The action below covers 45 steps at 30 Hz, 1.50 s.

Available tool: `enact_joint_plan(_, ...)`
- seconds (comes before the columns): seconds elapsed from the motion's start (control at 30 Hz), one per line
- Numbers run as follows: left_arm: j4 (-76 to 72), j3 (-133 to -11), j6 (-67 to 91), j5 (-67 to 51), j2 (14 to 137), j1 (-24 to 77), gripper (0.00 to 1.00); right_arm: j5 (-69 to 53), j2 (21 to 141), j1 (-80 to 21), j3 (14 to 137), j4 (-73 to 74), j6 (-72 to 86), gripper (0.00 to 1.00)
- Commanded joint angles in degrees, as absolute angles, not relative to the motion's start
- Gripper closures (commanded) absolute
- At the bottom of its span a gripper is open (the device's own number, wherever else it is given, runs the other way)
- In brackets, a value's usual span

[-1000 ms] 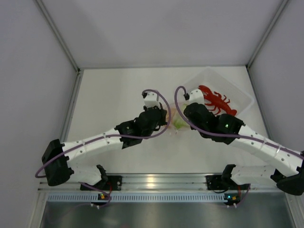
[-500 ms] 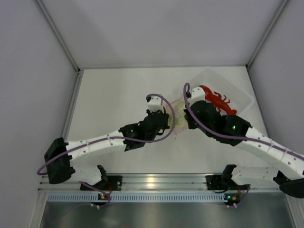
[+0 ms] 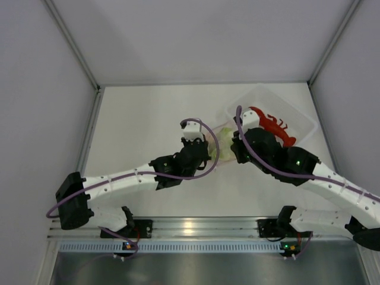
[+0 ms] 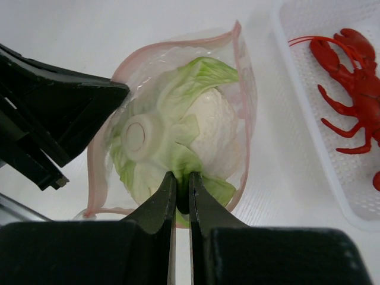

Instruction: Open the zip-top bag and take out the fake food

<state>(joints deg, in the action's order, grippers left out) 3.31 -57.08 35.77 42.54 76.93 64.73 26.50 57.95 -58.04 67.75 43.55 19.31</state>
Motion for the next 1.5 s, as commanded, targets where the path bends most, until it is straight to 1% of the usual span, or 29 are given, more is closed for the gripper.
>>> enact_joint_plan(0.0, 0.6, -56.3, 36.0, 44.6, 76.6, 65.0, 1.0, 33.2, 56.5, -59.3, 70.1, 41.8, 17.8, 1.0)
enact_joint_plan(0.13, 1.9, -56.0, 35.8, 46.6, 77.9, 65.0, 1.0, 38.2, 57.0, -59.2, 71.7, 44.3, 16.9, 1.0)
enact_joint_plan(0.3, 2.1, -54.8, 36.7, 47.8, 77.6, 65.0, 1.0, 40.0, 54.9, -58.9, 71.5, 43.9, 15.7, 1.0)
enact_joint_plan(0.4, 2.1, -54.4, 37.4, 47.5, 77.3, 65.0, 1.0, 38.3, 52.6, -58.4, 68.4, 40.0, 15.7, 1.0)
enact_joint_plan(0.43, 2.1, -54.4, 37.6, 47.3, 77.3, 65.0, 1.0, 37.4, 51.8, -58.2, 67.2, 36.2, 15.5, 1.0)
enact_joint_plan(0.53, 2.1, -54.9, 37.6, 46.8, 77.8, 65.0, 1.0, 35.3, 48.6, -58.0, 62.6, 30.9, 16.1, 1.0)
enact_joint_plan(0.63, 2.1, -55.1, 38.1, 46.3, 78.1, 65.0, 1.0, 31.7, 45.1, -58.0, 57.9, 21.4, 16.7, 1.0)
enact_joint_plan(0.7, 2.0, -55.2, 38.6, 46.0, 78.3, 65.0, 1.0, 29.1, 43.6, -57.6, 57.0, 18.9, 17.5, 1.0)
enact_joint_plan(0.87, 2.0, -56.5, 39.3, 43.6, 79.0, 65.0, 1.0, 26.3, 45.0, -57.5, 58.4, 18.6, 18.6, 1.0)
enact_joint_plan(1.0, 2.5, -56.4, 41.1, 44.1, 78.7, 65.0, 1.0, 30.5, 44.8, -57.1, 58.9, 18.8, 19.7, 1.0)
enact_joint_plan(1.27, 6.2, -57.1, 43.3, 48.0, 78.7, 64.9, 1.0, 39.5, 48.4, -55.7, 65.3, 24.3, 15.8, 1.0)
enact_joint_plan(1.37, 8.3, -57.3, 44.1, 50.3, 78.0, 64.9, 1.0, 41.5, 49.7, -53.3, 67.3, 27.1, 14.5, 1.0)
enact_joint_plan(1.4, 8.8, -57.2, 44.3, 51.5, 77.3, 64.9, 1.0, 41.4, 50.0, -50.9, 67.8, 27.7, 14.4, 1.0)
enact_joint_plan(1.43, 9.4, -57.2, 44.6, 52.0, 76.8, 64.9, 1.0, 40.8, 50.3, -49.1, 68.3, 28.1, 14.2, 1.0)
enact_joint_plan(1.47, 10.4, -57.2, 44.6, 52.5, 76.4, 64.8, 1.0, 37.4, 50.7, -47.0, 68.4, 29.0, 14.5, 1.0)
